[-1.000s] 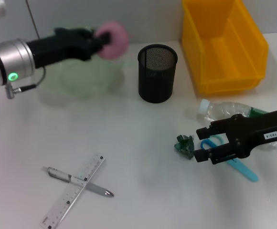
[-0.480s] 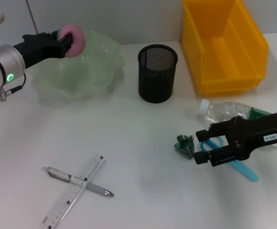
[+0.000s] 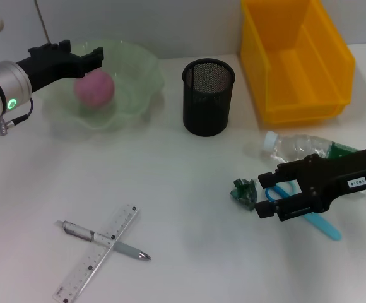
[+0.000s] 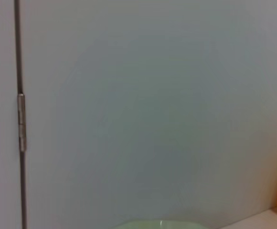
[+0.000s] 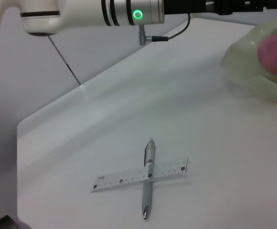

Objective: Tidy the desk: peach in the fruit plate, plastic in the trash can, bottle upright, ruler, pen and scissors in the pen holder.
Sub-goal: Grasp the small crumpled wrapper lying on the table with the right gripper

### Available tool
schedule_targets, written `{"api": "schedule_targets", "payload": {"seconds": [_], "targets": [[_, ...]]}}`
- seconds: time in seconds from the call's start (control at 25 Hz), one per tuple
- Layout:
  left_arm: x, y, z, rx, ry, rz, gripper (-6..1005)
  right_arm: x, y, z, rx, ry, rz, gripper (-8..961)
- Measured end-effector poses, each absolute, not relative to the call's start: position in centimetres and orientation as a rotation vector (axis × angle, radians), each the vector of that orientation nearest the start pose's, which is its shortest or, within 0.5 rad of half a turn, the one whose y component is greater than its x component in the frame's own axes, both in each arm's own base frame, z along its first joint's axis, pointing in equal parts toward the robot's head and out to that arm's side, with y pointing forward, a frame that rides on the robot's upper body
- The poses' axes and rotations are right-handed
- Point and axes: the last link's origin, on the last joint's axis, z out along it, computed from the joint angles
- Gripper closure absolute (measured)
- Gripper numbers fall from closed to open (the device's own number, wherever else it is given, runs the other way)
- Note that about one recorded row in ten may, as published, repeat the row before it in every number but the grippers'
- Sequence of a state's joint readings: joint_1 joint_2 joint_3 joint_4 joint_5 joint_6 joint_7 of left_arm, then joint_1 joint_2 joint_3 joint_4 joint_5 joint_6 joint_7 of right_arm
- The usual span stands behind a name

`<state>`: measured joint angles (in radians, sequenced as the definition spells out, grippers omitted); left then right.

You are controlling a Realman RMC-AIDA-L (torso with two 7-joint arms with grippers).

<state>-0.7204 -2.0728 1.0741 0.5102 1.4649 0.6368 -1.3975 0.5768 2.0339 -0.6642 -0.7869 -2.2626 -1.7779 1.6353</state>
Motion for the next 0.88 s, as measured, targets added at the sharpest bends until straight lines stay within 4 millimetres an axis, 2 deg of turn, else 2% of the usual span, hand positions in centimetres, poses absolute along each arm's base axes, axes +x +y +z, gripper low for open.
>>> {"api": "schedule_targets", "payload": {"seconds": [0.08,0.2,0.28,0.32,0.36,0.48,0.6,0.64,0.88], "targets": [[-22.9,45.2,-1.2,-2.129,-0.767,-0.554,290,26.1,31.9,2.6,-2.957,0.823,0.426,191],[-22.1,44.6,-0.8,-2.181,-0.807,-0.656,208,26.1,31.9,2.7,-2.953,0.824,0.429,192],[-21.2,43.5,-0.1,-2.261,-0.813,-0.760,153,26.1,32.0,2.8,-2.952,0.823,0.428,192],[-20.6,42.3,0.9,-2.349,-0.796,-0.842,126,26.1,32.0,2.8,-2.950,0.822,0.428,192],[-20.6,42.3,0.9,-2.349,-0.796,-0.842,127,26.1,32.0,2.8,-2.950,0.822,0.428,192],[-19.9,39.1,2.1,-2.587,-0.738,-0.923,131,26.3,32.2,3.3,-2.940,0.815,0.420,193],[-20.0,38.5,2.0,-2.637,-0.730,-0.917,131,26.3,32.2,3.4,-2.938,0.814,0.415,193],[-20.4,37.1,1.7,-2.748,-0.717,-0.866,131,26.3,32.2,3.5,-2.937,0.813,0.414,193],[-21.3,35.5,0.0,-2.877,-0.719,-0.722,131,26.3,32.4,3.8,-2.938,0.809,0.398,194]]}}
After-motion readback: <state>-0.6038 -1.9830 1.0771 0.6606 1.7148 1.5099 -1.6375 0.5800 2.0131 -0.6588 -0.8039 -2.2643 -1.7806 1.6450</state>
